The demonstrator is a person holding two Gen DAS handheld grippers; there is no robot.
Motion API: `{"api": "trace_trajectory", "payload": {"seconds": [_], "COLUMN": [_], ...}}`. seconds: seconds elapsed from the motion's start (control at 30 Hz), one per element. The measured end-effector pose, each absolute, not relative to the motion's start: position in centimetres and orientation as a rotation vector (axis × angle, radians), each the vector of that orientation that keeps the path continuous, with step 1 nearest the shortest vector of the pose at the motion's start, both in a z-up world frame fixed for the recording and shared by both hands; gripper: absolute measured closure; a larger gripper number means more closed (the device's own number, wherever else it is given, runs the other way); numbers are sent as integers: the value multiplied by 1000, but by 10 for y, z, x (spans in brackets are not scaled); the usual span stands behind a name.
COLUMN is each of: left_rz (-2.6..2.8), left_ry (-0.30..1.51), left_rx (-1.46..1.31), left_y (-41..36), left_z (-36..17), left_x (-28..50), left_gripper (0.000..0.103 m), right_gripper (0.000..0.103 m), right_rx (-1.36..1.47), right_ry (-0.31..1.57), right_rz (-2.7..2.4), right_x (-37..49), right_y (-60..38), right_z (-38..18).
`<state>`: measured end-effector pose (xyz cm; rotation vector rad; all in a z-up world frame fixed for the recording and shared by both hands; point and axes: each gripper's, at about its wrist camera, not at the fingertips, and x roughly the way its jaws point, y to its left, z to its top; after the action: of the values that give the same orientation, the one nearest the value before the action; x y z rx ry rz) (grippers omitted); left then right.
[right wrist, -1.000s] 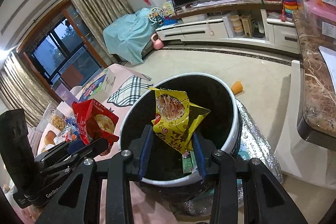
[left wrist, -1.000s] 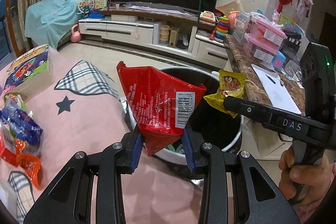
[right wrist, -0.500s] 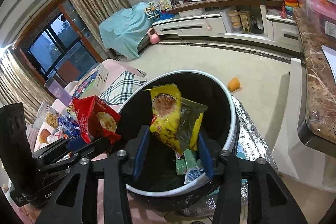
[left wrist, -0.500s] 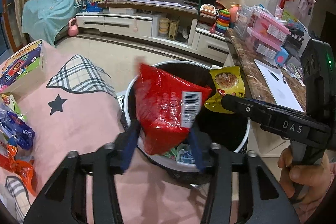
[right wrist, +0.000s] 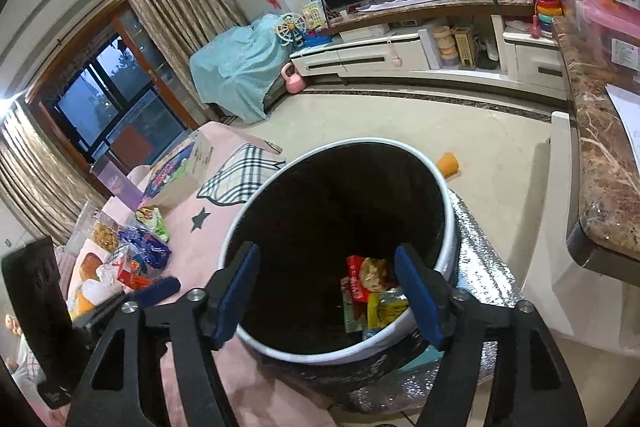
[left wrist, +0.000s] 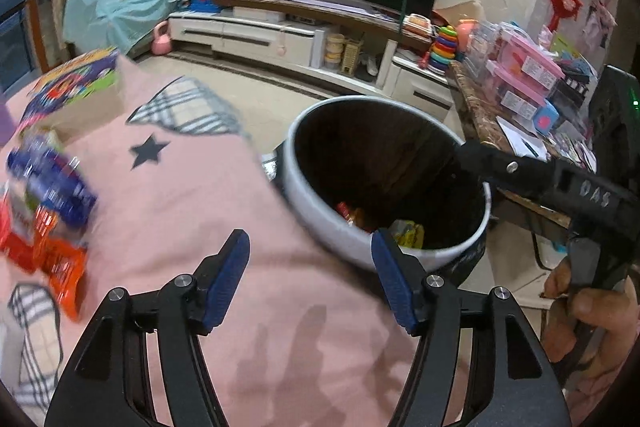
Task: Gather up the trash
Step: 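Move both open tools back to the table toward the foam block and orange wrapper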
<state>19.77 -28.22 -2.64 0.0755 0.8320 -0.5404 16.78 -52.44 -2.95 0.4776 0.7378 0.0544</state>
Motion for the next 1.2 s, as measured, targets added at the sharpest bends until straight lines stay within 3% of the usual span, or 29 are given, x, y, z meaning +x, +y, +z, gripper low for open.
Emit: {"api": "trace_trajectory", "payload": {"seconds": [0.2,1.2], "left_rz": [-479,-174], "left_ry": [838,815], "left_rx": [9,-213], "left_y": [-240,-43], "left_z": [-31,-53], "left_x": [186,127], "left_gripper": [38,38], "right_gripper": [17,14], "right_rx": [456,388], "right_ry": [721,818], "right_rz": [89,331], "right_x": [161,152], "right_y": [-499,-334], "right_z": [-25,-51]}}
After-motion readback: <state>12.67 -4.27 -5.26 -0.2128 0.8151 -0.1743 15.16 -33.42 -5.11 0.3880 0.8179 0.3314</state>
